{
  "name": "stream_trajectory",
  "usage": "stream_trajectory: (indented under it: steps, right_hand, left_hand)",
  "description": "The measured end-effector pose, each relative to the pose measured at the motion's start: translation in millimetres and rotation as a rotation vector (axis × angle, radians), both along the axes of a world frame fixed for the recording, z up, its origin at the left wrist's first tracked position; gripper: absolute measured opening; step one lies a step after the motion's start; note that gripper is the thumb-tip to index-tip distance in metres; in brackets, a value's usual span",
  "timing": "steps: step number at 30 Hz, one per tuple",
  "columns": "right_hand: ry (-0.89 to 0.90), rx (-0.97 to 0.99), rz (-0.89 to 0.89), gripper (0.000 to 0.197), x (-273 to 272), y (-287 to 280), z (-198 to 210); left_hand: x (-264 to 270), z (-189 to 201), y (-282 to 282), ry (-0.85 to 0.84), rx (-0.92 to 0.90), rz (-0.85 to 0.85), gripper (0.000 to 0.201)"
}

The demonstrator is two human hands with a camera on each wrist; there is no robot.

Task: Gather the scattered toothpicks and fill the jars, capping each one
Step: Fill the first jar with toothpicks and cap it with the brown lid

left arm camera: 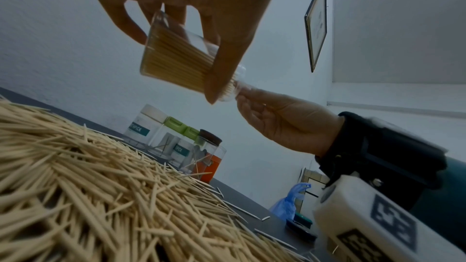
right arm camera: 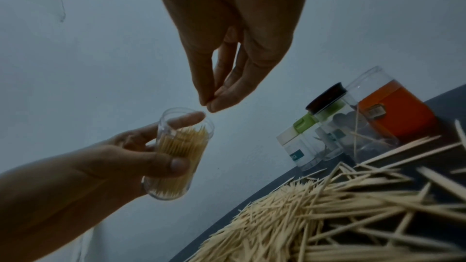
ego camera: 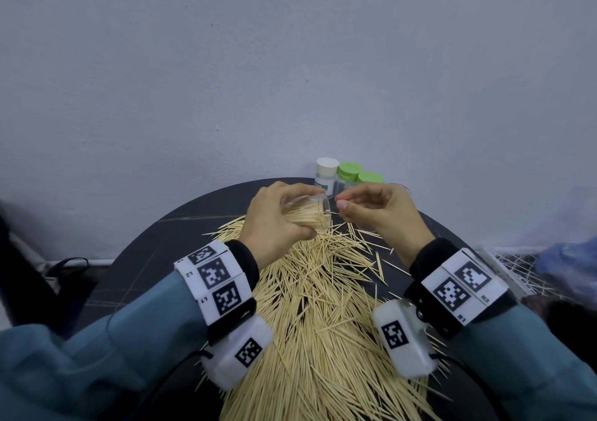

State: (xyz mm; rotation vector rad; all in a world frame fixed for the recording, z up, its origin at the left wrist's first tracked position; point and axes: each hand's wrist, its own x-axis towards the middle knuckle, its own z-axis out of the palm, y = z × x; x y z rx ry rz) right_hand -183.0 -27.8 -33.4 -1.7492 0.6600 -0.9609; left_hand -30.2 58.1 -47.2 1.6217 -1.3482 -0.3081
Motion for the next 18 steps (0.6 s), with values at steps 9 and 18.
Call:
stream_trajectory:
  steps: [9,18]
  right_hand:
    - [1.015,-0.264,-0.024,0.054,2.6,-28.6,-7.4]
    - [1.478,-0.349,0.097,0.079,35.0,-37.9,-20.2]
  left_hand:
    - [7.6,-1.6,-4.4,0.062,0.016,0.02,0.063]
    - [12.8,3.9,-4.0,0.135,0.038,0.009,0.064]
